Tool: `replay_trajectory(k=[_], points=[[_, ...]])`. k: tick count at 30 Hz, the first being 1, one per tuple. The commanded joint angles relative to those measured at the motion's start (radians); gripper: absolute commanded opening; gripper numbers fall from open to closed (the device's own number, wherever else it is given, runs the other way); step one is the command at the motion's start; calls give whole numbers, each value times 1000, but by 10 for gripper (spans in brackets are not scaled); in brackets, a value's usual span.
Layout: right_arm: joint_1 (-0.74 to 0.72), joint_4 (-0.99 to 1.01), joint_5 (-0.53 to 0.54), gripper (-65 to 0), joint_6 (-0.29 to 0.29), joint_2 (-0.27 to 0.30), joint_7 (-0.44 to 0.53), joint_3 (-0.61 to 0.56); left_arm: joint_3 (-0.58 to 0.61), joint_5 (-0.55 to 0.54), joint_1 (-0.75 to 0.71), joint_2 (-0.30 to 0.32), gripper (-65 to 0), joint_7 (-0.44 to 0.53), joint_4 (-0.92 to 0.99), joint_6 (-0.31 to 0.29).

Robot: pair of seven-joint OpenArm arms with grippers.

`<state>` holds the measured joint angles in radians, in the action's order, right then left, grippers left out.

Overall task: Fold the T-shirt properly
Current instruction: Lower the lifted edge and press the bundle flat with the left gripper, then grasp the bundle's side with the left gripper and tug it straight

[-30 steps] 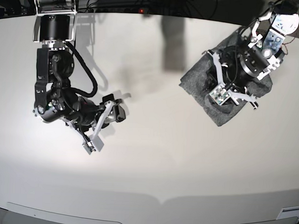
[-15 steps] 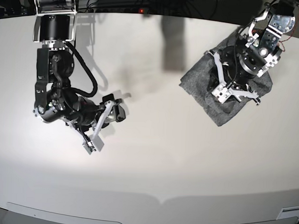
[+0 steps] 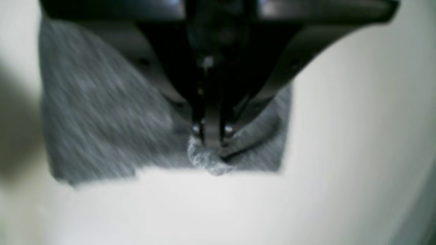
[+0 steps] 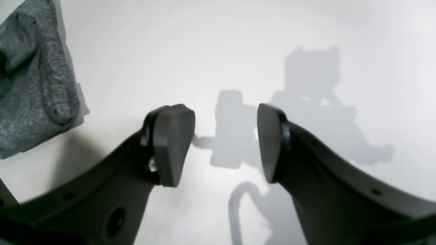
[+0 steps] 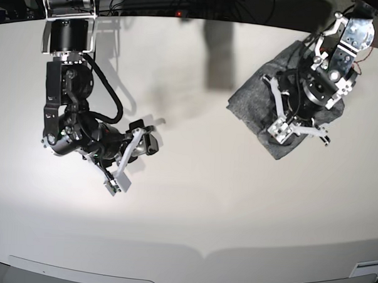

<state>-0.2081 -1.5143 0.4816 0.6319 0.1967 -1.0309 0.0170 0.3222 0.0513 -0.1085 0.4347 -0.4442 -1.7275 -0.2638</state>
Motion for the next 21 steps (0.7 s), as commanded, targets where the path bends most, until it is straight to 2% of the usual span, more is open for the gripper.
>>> replay_trajectory(k=[1, 5, 8, 13, 18, 21], points=[[-24, -17, 16, -310, 0, 6, 12, 3, -6, 0, 30, 9, -650, 27, -15, 18], [-24, -17, 16, -310, 0, 6, 11, 3, -6, -3, 89, 9, -650, 28, -13, 84], [-24, -17, 17, -310, 0, 5, 9, 3, -6, -3, 124, 9, -650, 54, 29, 85], [-23, -17, 17, -310, 0, 5, 4, 3, -6, -7, 185, 9, -650, 151, 195, 86], [-21, -17, 20, -310, 0, 5, 4, 3, -6, -35, 274, 9, -650, 173, 311, 159], [-21, -17, 21, -310, 0, 2, -2, 3, -6, -73, 316, 8, -650, 185, 374, 160]])
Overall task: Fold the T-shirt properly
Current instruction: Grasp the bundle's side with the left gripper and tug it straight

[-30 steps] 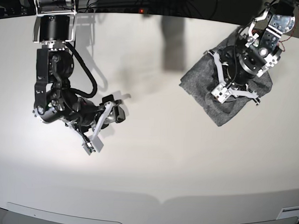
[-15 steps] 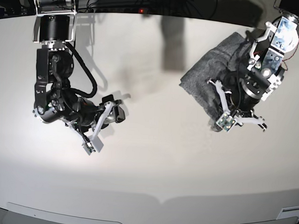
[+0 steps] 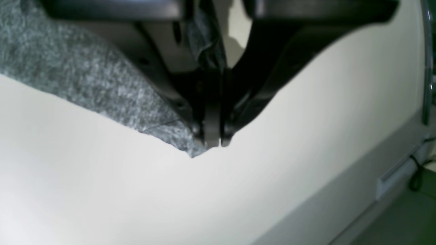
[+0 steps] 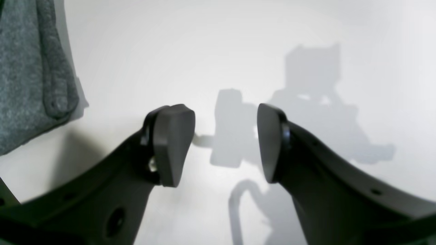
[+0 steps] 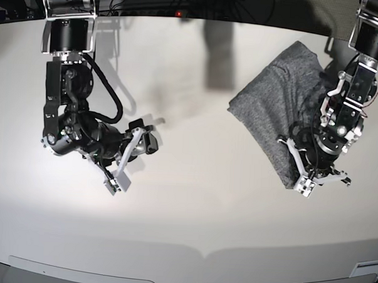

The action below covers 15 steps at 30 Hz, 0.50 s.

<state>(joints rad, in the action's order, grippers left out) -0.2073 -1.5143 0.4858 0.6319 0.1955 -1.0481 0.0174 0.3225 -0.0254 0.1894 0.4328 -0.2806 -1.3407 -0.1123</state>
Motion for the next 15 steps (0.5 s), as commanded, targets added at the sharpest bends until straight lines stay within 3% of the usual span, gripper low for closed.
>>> replay_trajectory(k=[1, 9, 10, 13, 15], points=[[-22, -17, 16, -310, 0, 0, 11, 3, -6, -5, 29, 8, -650, 22, 11, 8], [-22, -17, 21, -310, 0, -2, 3, 3, -6, -6, 50, 0, -650, 21, 90, 9], [-22, -17, 23, -310, 0, -2, 2, 3, -6, -6, 52, 0, -608, 20, 90, 13], [-22, -17, 24, -310, 0, -2, 0, 3, -6, -9, 57, 0, -433, 19, 90, 114], [-22, -17, 24, -310, 0, -2, 0, 3, -6, -9, 62, 0, -398, 4, 89, 245]])
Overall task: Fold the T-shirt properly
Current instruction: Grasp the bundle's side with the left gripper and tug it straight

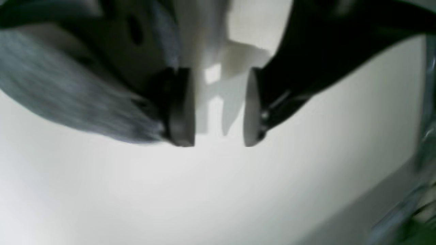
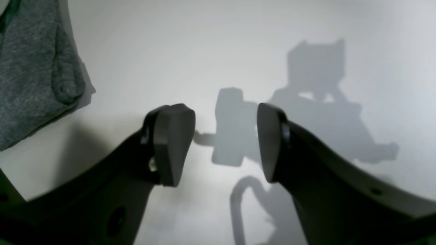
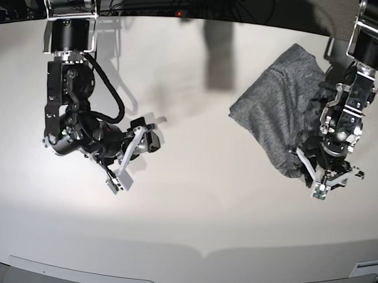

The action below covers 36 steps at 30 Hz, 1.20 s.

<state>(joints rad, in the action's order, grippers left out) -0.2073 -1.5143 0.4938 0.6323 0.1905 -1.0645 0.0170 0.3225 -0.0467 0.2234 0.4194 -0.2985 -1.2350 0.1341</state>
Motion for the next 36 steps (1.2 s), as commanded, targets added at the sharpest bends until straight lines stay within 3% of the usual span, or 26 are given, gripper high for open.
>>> replay_trajectory(k=[1, 2, 4, 7, 12, 15, 20, 23, 26, 31, 36], points=[[-22, -17, 16, -310, 0, 3, 16, 3, -6, 13, 32, 14, -399, 5, -21, 65], [-22, -17, 16, -310, 0, 3, 16, 3, -7, 13, 35, 18, -399, -14, -29, 119], [-22, -17, 16, -310, 0, 3, 17, 3, -8, 12, 28, 41, -423, -44, -69, 172], [-22, -17, 16, -310, 0, 3, 17, 3, -8, 9, -21, 102, -504, -96, -189, 179], [-22, -17, 16, -310, 0, 3, 17, 2, -8, -52, -199, 230, -511, -163, -476, 171], [-22, -17, 16, -310, 0, 0, 17, 2, -8, -52, -326, 281, -511, -166, -611, 94], [-22, -17, 16, -310, 0, 0, 17, 2, -8, -47, -463, 288, -510, -166, -672, -177], [-22, -17, 16, -310, 0, 0, 17, 2, -8, 0, -498, 287, -469, -173, -671, -275], [-22, -17, 16, -310, 0, 0, 17, 2, -8, 55, -506, 287, -423, -189, -671, -294], [-22, -17, 16, -310, 0, 1, 16, 2, -8, 142, -506, 287, -422, -192, -671, -293], [-22, -17, 16, -310, 0, 1, 6, 2, -8, 152, -505, 287, -422, -198, -617, -294]])
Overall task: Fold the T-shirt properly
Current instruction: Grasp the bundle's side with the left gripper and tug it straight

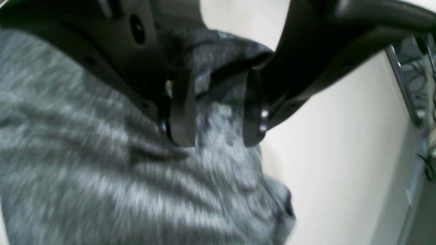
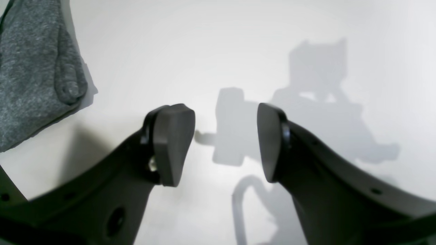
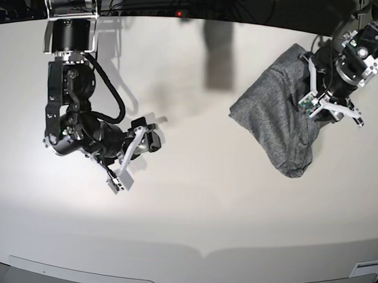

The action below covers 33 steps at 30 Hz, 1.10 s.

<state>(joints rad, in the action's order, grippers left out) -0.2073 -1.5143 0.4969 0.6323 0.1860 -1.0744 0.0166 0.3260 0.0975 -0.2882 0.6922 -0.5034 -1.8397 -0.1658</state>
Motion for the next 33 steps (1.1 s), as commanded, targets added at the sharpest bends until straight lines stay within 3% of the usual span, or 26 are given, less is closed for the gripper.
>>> replay_trajectory(k=[1, 6, 11, 13, 16, 18, 20, 25, 30, 33], points=[[-22, -17, 13, -310, -1, 5, 15, 3, -11, 8, 6, 14, -422, 11, 8, 6], [-22, -17, 13, -310, 0, 5, 16, 3, -11, 8, 6, 14, -443, 50, 73, 8], [-22, -17, 24, -310, 0, 5, 18, 3, -11, 8, 9, 15, -616, 76, 70, 14], [-22, -17, 31, -310, 0, 5, 18, 3, -11, 7, 8, 15, -629, 101, 70, 99], [-22, -17, 31, -310, 0, 5, 14, 3, -11, 5, 8, 21, -629, 105, 70, 322], [-22, -17, 32, -310, 0, 5, 14, 3, -11, -12, 8, 32, -629, 116, 71, 425], [-22, -17, 31, -310, 0, 5, 14, 3, -11, -59, 9, 43, -629, 138, 75, 452], [-22, -17, 36, -310, 0, 5, 0, 3, -11, -115, 24, 37, -629, 215, 162, 456], [-18, -17, 39, -310, 0, 5, -11, 3, -11, -190, 118, 19, -628, 212, 299, 552], [-16, -17, 39, -310, 0, 5, -11, 3, -11, -253, 176, -4, -628, 188, 364, 551]])
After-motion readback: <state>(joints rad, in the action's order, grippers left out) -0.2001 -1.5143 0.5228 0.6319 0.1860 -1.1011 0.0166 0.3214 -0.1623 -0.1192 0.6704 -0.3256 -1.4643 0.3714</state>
